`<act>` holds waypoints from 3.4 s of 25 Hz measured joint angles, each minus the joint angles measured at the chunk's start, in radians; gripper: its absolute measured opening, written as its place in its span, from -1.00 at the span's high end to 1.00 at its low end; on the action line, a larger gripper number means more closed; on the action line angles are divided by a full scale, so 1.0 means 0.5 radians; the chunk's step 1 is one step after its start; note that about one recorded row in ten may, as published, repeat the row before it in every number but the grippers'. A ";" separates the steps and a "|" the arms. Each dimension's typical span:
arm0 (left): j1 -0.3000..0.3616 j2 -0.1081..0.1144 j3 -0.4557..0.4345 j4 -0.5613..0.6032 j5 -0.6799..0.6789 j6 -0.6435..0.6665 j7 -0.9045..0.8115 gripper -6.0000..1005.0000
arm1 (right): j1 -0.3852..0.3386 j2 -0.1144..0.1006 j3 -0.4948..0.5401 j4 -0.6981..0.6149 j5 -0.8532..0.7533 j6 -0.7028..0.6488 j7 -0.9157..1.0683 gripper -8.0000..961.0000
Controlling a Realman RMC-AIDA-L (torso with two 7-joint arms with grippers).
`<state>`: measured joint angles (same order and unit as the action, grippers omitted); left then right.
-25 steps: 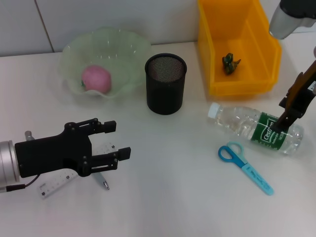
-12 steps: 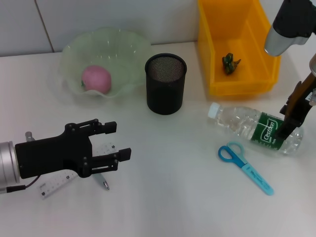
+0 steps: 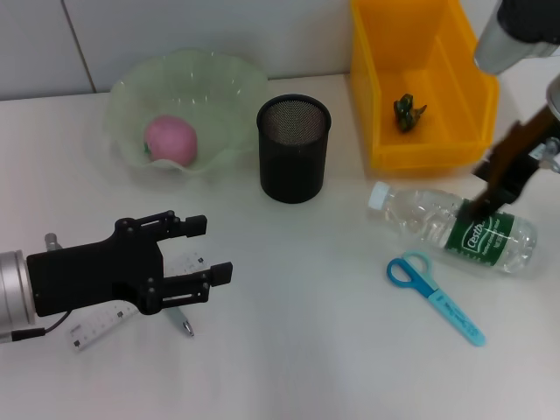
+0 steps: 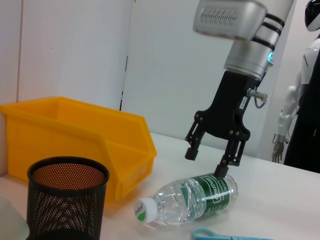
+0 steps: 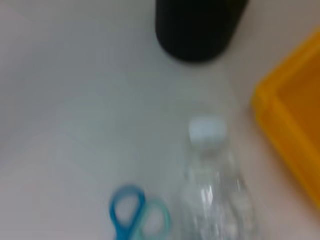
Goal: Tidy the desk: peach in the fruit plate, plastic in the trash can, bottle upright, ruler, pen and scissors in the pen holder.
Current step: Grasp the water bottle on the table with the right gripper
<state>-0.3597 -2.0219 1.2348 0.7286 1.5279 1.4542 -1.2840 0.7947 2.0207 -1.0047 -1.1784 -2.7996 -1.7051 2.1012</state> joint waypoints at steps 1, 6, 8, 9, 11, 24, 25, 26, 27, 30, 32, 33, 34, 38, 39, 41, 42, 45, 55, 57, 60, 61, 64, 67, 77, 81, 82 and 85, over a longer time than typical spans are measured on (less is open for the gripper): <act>0.000 0.000 0.000 0.000 0.000 0.000 0.000 -0.48 | -0.032 0.003 0.021 -0.035 0.091 0.016 -0.028 -0.60; 0.005 0.001 -0.007 0.000 0.000 0.000 0.008 -0.47 | -0.258 0.043 0.265 -0.044 0.713 0.249 -0.343 -0.61; 0.005 0.001 -0.007 0.000 0.000 0.000 0.008 -0.47 | -0.354 0.066 0.338 0.057 0.996 0.403 -0.534 -0.61; 0.005 0.003 -0.011 0.000 0.000 0.000 0.008 -0.47 | -0.394 0.075 0.361 0.123 1.131 0.470 -0.629 -0.61; 0.005 0.007 -0.013 0.000 0.000 0.000 0.006 -0.47 | -0.454 0.082 0.387 0.284 1.392 0.584 -0.821 -0.61; -0.006 0.013 -0.019 -0.002 0.000 0.000 0.000 -0.47 | -0.570 0.119 0.559 1.081 2.646 0.767 -1.738 -0.61; -0.006 0.014 -0.019 -0.002 0.000 0.000 0.000 -0.47 | -0.575 0.116 0.552 1.099 2.681 0.782 -1.757 -0.61; -0.006 0.015 -0.020 -0.003 0.000 0.000 0.000 -0.47 | -0.576 0.114 0.549 1.100 2.683 0.780 -1.757 -0.61; -0.006 0.015 -0.020 -0.003 0.000 0.000 0.000 -0.47 | -0.576 0.114 0.549 1.100 2.683 0.780 -1.757 -0.61; -0.007 0.016 -0.021 -0.003 0.000 -0.002 0.001 -0.47 | -0.579 0.112 0.548 1.100 2.692 0.764 -1.756 -0.61; -0.008 0.016 -0.023 -0.005 0.000 -0.008 0.003 -0.47 | -0.580 0.112 0.549 1.100 2.696 0.749 -1.764 -0.61; -0.008 0.016 -0.023 -0.005 0.000 -0.008 0.003 -0.47 | -0.580 0.112 0.549 1.100 2.696 0.749 -1.764 -0.61; -0.008 0.016 -0.024 -0.006 0.000 -0.011 0.005 -0.47 | -0.580 0.112 0.552 1.099 2.697 0.733 -1.773 -0.62; -0.008 0.015 -0.025 -0.010 0.000 -0.015 0.007 -0.47 | -0.576 0.111 0.554 1.088 2.689 0.713 -1.786 -0.64; -0.008 0.016 -0.027 -0.013 0.000 -0.015 0.007 -0.47 | -0.576 0.111 0.557 1.087 2.689 0.711 -1.788 -0.67; -0.011 0.016 -0.032 -0.022 0.000 -0.016 0.006 -0.47 | -0.577 0.109 0.559 1.075 2.689 0.694 -1.787 -0.70; -0.012 0.016 -0.033 -0.024 0.000 -0.016 0.005 -0.47 | -0.580 0.105 0.552 1.051 2.668 0.691 -1.743 -0.70; -0.010 0.015 -0.045 -0.028 0.000 -0.011 0.003 -0.47 | -0.580 0.063 0.527 0.800 2.313 0.676 -1.299 -0.69; 0.003 0.008 -0.074 -0.028 0.000 -0.004 0.002 -0.46 | -0.250 -0.102 0.528 0.166 0.848 -0.111 -0.350 -0.70; 0.003 0.005 -0.074 -0.028 0.000 -0.003 0.006 -0.46 | -0.206 -0.107 0.527 0.164 0.744 -0.171 -0.350 -0.70; 0.002 0.003 -0.074 -0.028 0.000 -0.003 0.012 -0.46 | -0.137 -0.108 0.528 0.116 0.562 -0.213 -0.329 -0.70; 0.002 0.003 -0.074 -0.028 0.000 -0.003 0.012 -0.46 | -0.122 -0.111 0.530 0.093 0.510 -0.216 -0.314 -0.70; 0.001 0.003 -0.074 -0.028 0.000 -0.003 0.014 -0.46 | -0.078 -0.129 0.526 0.058 0.378 -0.219 -0.268 -0.70; -0.005 0.006 -0.073 -0.027 0.000 -0.004 0.010 -0.46 | -0.007 -0.136 0.510 0.082 0.181 -0.223 -0.236 -0.69; -0.011 0.018 -0.077 -0.027 0.000 -0.005 -0.025 -0.46 | 0.119 -0.127 0.397 0.293 -0.122 -0.162 -0.211 -0.70; -0.015 0.018 -0.077 -0.027 0.000 -0.005 -0.025 -0.46 | 0.116 -0.122 0.347 0.324 -0.130 -0.102 -0.206 -0.70; -0.015 0.018 -0.077 -0.027 -0.001 -0.005 -0.025 -0.46 | 0.112 -0.119 0.329 0.338 -0.132 -0.081 -0.206 -0.70; -0.016 0.017 -0.077 -0.023 -0.001 -0.004 -0.025 -0.46 | 0.094 -0.098 0.252 0.381 -0.134 -0.005 -0.202 -0.70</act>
<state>-0.3675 -2.0135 1.1964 0.7170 1.5275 1.4523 -1.2963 0.8419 1.9718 -0.8789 -0.9877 -2.8666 -1.7075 2.0002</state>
